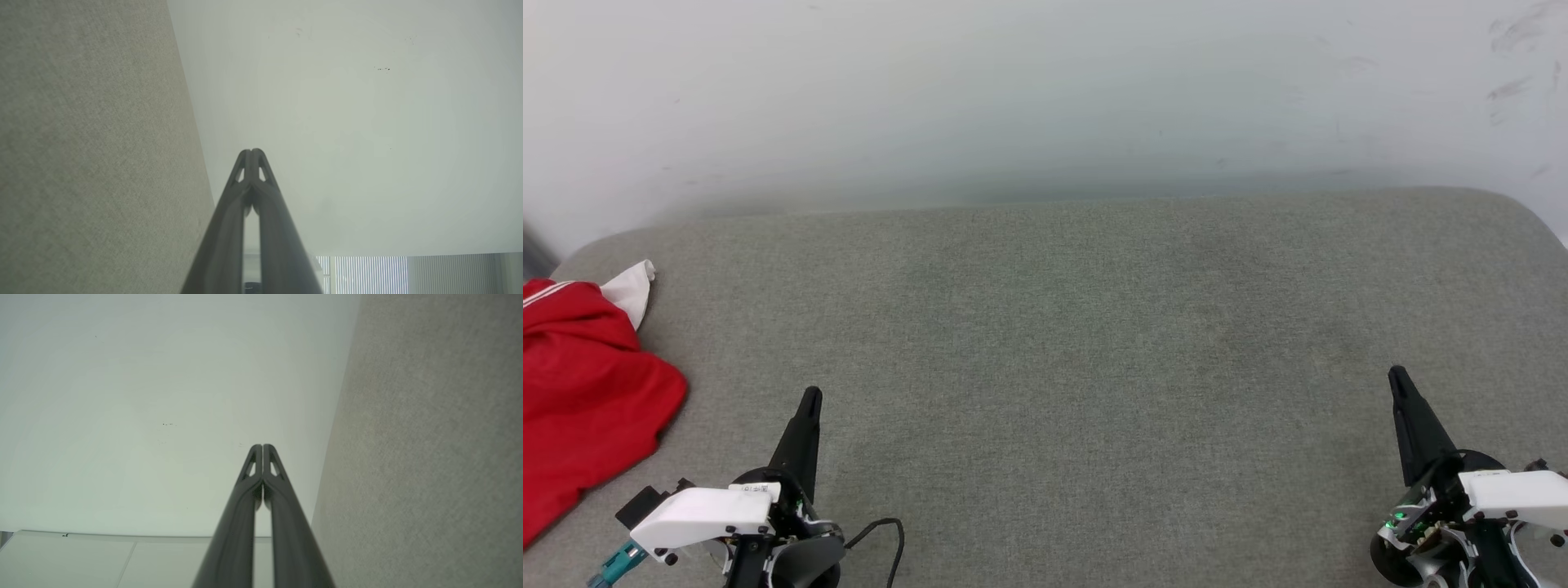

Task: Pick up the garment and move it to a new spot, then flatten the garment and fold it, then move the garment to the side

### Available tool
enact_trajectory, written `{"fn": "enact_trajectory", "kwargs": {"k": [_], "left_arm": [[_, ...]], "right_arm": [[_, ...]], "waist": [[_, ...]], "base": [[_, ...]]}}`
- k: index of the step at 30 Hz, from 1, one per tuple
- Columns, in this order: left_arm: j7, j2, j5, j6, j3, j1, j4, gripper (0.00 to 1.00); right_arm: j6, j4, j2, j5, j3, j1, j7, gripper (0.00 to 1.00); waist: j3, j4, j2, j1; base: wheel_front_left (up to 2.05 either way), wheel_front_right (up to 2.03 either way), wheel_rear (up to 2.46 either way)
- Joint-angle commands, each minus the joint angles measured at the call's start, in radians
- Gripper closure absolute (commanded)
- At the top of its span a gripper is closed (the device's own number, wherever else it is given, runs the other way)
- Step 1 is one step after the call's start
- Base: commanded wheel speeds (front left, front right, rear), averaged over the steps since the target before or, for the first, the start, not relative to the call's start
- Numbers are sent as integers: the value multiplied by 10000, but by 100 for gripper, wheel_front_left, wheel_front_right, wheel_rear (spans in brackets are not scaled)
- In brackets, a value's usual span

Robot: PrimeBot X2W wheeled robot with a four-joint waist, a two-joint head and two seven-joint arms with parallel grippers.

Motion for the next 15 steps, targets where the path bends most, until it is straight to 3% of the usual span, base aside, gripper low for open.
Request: {"fn": "enact_trajectory", "kwargs": {"k": [1, 15], "left_arm": [[20, -17, 18, 0, 30, -55, 2, 100], [18, -17, 18, 0, 30, -54, 1, 100]], "right_arm": [[-2, 9, 37, -48, 3, -102, 4, 100], [-2, 9, 37, -48, 3, -102, 3, 100]], "waist": [[0, 0, 0, 0], [0, 0, 0, 0]], "base": [[0, 0, 0], [0, 0, 0]]}}
